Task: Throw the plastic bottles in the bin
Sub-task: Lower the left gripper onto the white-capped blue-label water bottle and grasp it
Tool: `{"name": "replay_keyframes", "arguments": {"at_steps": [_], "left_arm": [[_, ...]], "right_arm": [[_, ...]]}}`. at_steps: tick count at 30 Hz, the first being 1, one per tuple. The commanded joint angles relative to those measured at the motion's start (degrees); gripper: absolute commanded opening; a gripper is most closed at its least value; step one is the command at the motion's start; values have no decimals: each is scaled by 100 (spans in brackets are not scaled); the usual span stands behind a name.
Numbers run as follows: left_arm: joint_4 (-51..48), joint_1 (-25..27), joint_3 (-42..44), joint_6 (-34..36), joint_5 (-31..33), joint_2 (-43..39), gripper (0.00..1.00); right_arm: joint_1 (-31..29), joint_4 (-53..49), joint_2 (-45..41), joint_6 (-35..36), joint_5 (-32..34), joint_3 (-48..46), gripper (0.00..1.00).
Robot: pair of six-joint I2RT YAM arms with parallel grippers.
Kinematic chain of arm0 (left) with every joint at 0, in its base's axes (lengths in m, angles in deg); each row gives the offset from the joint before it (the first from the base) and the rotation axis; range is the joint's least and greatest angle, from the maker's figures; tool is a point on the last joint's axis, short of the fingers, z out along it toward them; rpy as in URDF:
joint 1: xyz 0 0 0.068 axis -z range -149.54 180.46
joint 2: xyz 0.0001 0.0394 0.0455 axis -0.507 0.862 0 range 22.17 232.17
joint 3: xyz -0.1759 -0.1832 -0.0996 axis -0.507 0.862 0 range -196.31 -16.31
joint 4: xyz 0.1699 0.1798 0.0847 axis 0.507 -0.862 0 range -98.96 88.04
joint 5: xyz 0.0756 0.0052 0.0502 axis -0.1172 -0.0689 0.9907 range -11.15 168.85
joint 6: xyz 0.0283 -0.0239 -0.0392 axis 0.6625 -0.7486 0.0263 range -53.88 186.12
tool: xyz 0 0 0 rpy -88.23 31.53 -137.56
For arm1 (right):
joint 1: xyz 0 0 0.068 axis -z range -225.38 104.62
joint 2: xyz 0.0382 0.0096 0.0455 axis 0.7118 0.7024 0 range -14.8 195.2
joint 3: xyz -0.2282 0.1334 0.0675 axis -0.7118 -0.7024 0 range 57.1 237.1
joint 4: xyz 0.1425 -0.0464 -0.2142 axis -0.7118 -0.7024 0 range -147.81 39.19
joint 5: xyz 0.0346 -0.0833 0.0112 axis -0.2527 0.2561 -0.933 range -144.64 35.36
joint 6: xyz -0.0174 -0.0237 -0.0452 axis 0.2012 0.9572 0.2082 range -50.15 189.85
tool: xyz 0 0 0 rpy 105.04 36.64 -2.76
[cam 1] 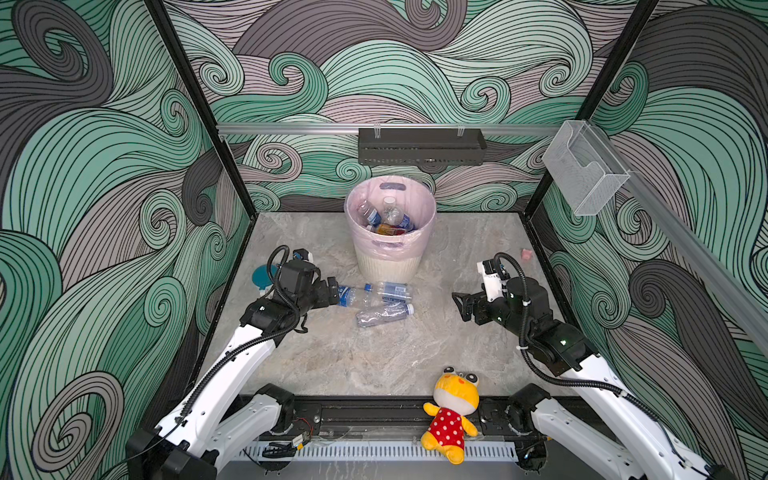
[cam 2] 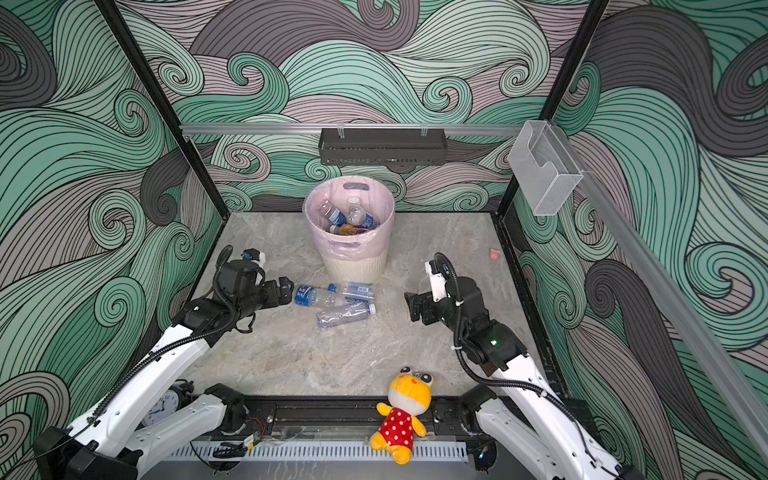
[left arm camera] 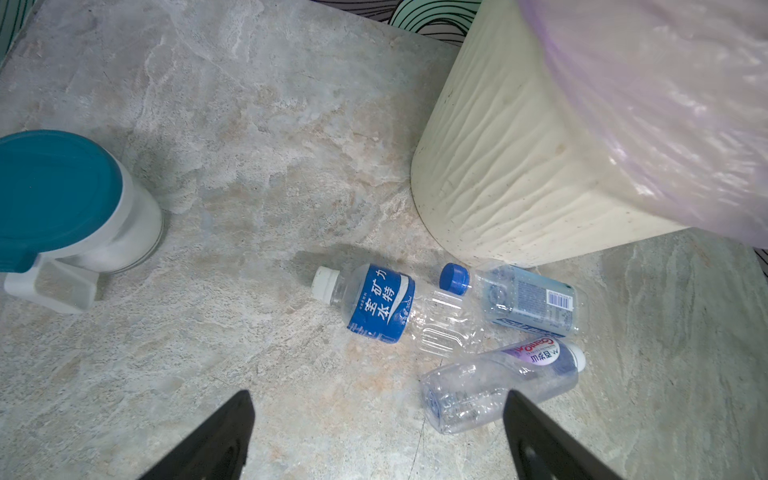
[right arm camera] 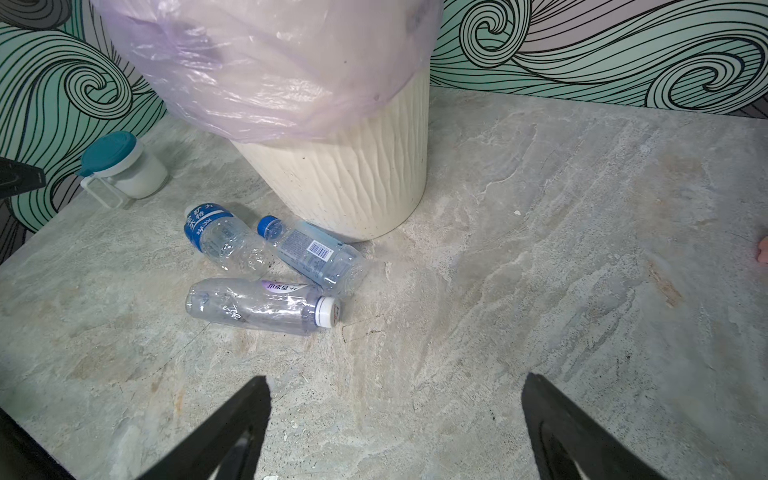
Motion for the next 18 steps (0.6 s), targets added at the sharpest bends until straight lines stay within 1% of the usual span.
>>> {"name": "replay_keyframes", "arguments": {"at_steps": [1,3,9,12,14,18], "left_arm": [[118,-37,-20,-256,55,201,94],[137,-42,-45,-401,44,378,93],[-19,-27,-292,-1350,179,952,93],[-124,-28,-436,-1963,223,1285,93],[-146,-32,-489,-2559,225,1560,93],[343,4,-365,-3319,-60,2012,95]], "right_arm": [[23,113,-10,-7,123,-151,95],[26,122,-15,-7,129,-219,95],[20,272,27,-16,107,-352,95],[22,303,62,-7,98,-356,95],[17,327,77,1,95,-365,95],[22,322,46,-7,95,-393,95]]}}
